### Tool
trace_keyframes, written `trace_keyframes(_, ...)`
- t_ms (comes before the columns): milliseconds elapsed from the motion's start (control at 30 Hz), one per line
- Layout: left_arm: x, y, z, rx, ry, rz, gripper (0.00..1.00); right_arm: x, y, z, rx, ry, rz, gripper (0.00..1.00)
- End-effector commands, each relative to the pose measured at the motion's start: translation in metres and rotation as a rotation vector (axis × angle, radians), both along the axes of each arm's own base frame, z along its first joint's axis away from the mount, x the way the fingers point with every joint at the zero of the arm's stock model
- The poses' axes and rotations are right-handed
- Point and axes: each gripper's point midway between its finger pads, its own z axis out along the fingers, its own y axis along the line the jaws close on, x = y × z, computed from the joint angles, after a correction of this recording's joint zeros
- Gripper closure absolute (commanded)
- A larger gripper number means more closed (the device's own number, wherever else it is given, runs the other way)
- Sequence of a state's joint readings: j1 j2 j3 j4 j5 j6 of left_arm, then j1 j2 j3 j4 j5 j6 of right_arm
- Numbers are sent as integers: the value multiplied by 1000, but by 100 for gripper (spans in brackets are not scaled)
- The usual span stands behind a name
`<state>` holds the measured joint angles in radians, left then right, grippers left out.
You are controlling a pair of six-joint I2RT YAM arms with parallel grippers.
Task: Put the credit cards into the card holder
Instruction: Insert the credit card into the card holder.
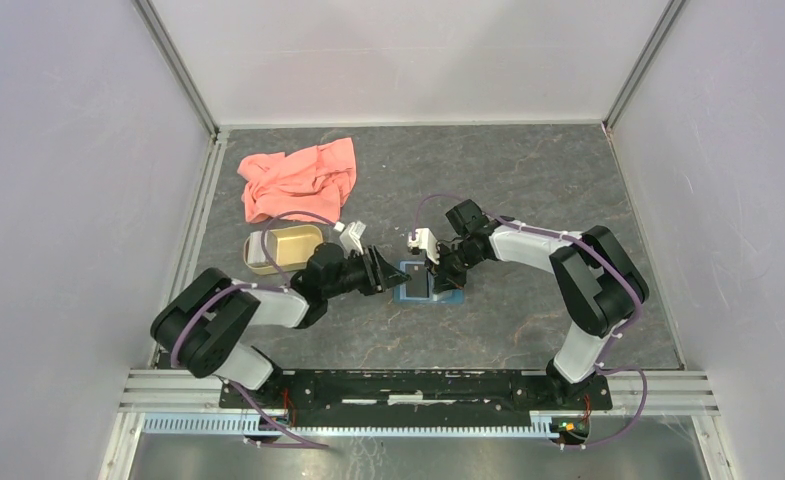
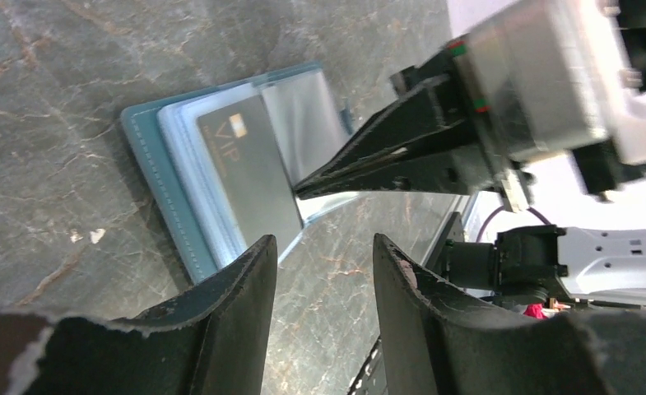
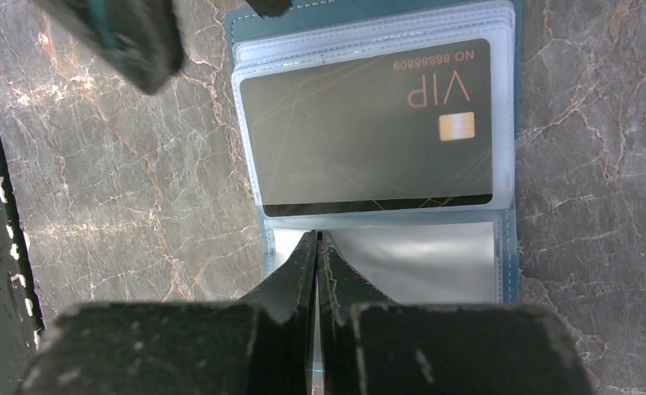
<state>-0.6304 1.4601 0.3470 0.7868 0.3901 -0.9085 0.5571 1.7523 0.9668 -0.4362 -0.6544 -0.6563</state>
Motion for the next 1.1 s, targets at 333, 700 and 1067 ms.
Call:
trace_keyframes(333, 13, -13, -27, 20, 60, -6, 49, 2, -8, -13, -63, 12, 10, 94)
trace_keyframes(700, 10, -21, -34, 5, 104, -38, 50, 2, -7, -12, -61, 11, 11, 94)
trace_keyframes(1067, 7, -33, -2, -122, 80, -76, 52, 3, -5, -5, -41, 0, 17, 93)
